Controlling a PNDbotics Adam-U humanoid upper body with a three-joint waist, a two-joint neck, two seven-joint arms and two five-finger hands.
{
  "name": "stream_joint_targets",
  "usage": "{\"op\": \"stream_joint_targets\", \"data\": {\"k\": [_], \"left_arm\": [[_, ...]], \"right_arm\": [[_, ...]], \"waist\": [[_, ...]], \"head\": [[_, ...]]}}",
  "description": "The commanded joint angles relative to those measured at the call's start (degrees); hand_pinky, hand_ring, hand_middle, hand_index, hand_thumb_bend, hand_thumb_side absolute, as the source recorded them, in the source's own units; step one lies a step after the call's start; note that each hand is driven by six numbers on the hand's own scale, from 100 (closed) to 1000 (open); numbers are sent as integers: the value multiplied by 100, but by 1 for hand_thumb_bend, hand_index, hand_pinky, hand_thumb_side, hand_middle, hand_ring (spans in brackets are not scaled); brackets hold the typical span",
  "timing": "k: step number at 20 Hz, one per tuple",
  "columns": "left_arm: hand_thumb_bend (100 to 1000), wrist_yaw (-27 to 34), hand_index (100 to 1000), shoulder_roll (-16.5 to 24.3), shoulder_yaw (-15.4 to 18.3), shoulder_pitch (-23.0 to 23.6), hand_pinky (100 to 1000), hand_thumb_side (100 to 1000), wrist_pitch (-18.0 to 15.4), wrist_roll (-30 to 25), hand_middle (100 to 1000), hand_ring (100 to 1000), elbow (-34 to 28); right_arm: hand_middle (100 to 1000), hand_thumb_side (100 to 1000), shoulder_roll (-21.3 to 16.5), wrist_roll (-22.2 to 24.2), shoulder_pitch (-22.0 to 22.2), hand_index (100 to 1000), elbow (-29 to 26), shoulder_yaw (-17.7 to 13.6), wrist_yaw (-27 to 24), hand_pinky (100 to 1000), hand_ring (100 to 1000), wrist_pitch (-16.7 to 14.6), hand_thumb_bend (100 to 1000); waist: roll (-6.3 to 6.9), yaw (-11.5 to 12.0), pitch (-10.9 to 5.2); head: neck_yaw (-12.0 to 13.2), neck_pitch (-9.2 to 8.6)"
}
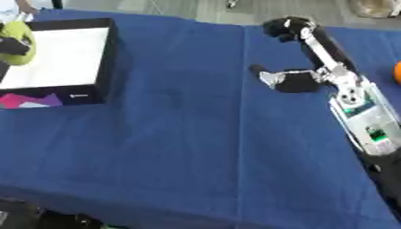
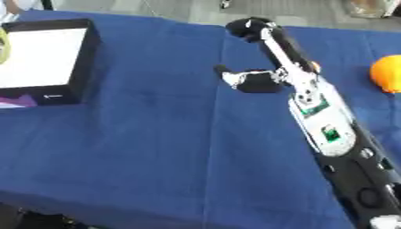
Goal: Pick up the objects with one hand, pass them to the other hand, and then place them into the box on the other side of the table.
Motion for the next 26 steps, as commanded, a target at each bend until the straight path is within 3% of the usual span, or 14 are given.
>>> {"op": "stream_joint_targets", "data": {"k": [1, 13, 19, 20, 21, 23, 26], "left_arm": [[180, 46, 380, 181, 90, -80, 589, 174, -19, 86, 457, 560, -39], [178, 13, 422, -29, 56, -328, 592, 212, -197, 313, 467, 566, 471], [375, -102, 493, -117, 73, -399, 618, 220, -229, 347, 515, 598, 769], [468, -125, 557, -123, 67, -399, 642, 253, -243, 324, 560, 631, 789], [491, -148, 583, -126, 62, -401, 651, 273, -262, 289, 579, 649, 801], [639, -184, 671, -127, 69, -405, 687, 388, -289, 217, 658, 707, 807], [718, -245, 729, -112, 92, -410, 733, 463, -287, 225, 737, 758, 752]], "right_arm": [[722, 185, -114, -15, -100, 813, -151, -57, -49, 792, 795, 13, 424], [721, 190, -95, 2, -113, 814, -182, -33, -56, 792, 795, 11, 426], [721, 191, -101, 3, -134, 814, -201, -34, -61, 792, 795, 14, 428], [721, 192, -102, 3, -137, 814, -204, -33, -62, 792, 795, 14, 425], [721, 191, -102, 3, -141, 814, -206, -33, -64, 792, 795, 14, 427], [721, 190, -104, 2, -146, 814, -211, -34, -67, 792, 795, 15, 427], [721, 189, -108, 1, -150, 814, -214, -34, -73, 792, 794, 16, 428]], "waist": [[21, 3, -73], [-26, -48, -26], [-51, -80, 13], [-53, -81, 18], [-54, -81, 22], [-56, -79, 25], [-57, -72, 24]], "head": [[45, 29], [53, 29], [-38, 29], [-51, 29], [-63, 29], [-73, 29], [-75, 29]]}}
